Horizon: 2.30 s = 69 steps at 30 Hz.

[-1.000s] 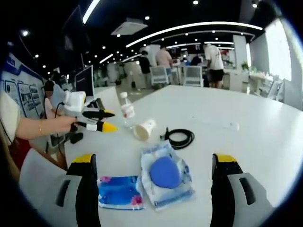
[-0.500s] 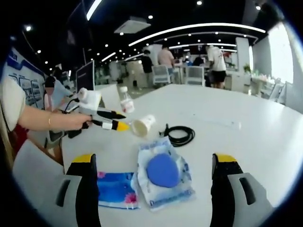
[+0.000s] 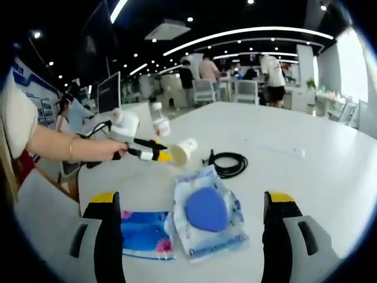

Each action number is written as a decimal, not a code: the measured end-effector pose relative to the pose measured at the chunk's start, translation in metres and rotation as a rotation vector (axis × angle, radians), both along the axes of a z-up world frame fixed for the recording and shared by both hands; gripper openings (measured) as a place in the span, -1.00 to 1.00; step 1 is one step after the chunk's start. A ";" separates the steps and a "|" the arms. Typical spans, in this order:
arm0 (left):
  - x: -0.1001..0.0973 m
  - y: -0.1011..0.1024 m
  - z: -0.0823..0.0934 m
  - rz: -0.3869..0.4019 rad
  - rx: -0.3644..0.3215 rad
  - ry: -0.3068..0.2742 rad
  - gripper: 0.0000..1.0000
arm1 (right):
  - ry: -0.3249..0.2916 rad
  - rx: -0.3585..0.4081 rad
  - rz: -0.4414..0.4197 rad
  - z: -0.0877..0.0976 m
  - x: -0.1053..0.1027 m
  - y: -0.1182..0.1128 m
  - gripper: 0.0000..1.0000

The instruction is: Arrange the tabletop items into an orderly group along one side of the table until the central work area is clear of visible clutter.

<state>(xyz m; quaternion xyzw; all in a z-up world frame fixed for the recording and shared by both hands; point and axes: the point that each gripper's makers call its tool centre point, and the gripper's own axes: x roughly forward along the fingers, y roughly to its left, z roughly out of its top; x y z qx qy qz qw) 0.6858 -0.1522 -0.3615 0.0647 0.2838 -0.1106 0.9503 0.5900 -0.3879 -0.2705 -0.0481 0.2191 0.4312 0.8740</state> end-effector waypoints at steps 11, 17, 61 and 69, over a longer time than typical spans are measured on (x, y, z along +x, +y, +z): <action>0.007 -0.009 -0.007 0.008 -0.053 0.017 -0.69 | 0.010 -0.019 0.010 -0.009 -0.004 0.004 0.99; 0.006 -0.003 -0.015 0.015 -0.018 0.057 -0.93 | 0.012 -0.024 0.020 -0.010 -0.006 0.007 0.99; -0.069 -0.043 0.044 -0.246 -0.065 0.073 -1.00 | -0.043 -0.053 0.094 0.015 -0.030 0.015 0.99; -0.093 -0.065 0.053 -0.383 -0.079 0.060 -1.00 | -0.053 -0.068 0.120 0.018 -0.038 0.017 0.99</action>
